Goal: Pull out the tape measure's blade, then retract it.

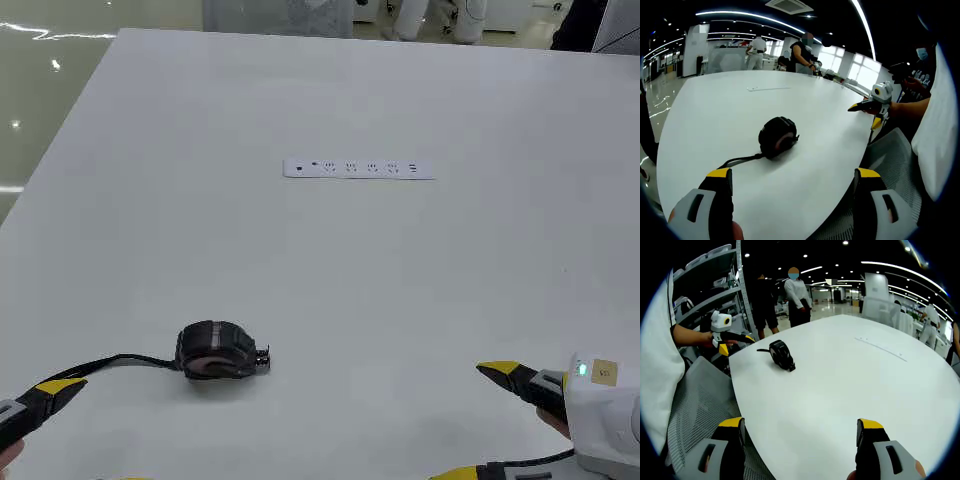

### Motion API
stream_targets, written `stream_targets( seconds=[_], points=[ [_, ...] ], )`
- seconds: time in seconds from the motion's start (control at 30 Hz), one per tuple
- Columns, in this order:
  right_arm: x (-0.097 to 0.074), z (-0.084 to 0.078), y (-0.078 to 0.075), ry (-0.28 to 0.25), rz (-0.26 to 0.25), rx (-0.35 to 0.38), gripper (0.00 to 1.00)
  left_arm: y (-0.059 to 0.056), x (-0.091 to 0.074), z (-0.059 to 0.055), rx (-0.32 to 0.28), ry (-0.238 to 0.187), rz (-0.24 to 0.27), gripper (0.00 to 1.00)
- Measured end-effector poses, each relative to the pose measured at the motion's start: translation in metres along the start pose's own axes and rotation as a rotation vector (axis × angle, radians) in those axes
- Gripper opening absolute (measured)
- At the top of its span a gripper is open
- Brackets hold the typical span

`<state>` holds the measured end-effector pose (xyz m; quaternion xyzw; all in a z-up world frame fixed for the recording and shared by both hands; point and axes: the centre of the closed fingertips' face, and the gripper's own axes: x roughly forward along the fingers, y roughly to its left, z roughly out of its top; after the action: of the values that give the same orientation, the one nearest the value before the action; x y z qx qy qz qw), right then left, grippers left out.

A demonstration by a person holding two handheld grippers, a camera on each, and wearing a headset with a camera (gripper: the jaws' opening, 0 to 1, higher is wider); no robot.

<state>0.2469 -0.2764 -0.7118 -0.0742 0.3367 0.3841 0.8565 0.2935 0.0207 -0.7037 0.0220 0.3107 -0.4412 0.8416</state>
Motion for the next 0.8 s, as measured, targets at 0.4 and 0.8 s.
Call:
stream_targets(
  seconds=[0.4, 0.8],
  points=[
    [-0.0016, -0.0025, -0.0019, 0.001, -0.009, 0.003, 0.93, -0.0012, 0.0011, 0.0016, -0.003, -0.004, -0.003, 0.99],
    [0.004, -0.0019, -0.0064, -0.003, -0.005, 0.02, 0.9, 0.0052, 0.0041, 0.0079, 0.009, -0.002, -0.001, 0.91]
  ],
)
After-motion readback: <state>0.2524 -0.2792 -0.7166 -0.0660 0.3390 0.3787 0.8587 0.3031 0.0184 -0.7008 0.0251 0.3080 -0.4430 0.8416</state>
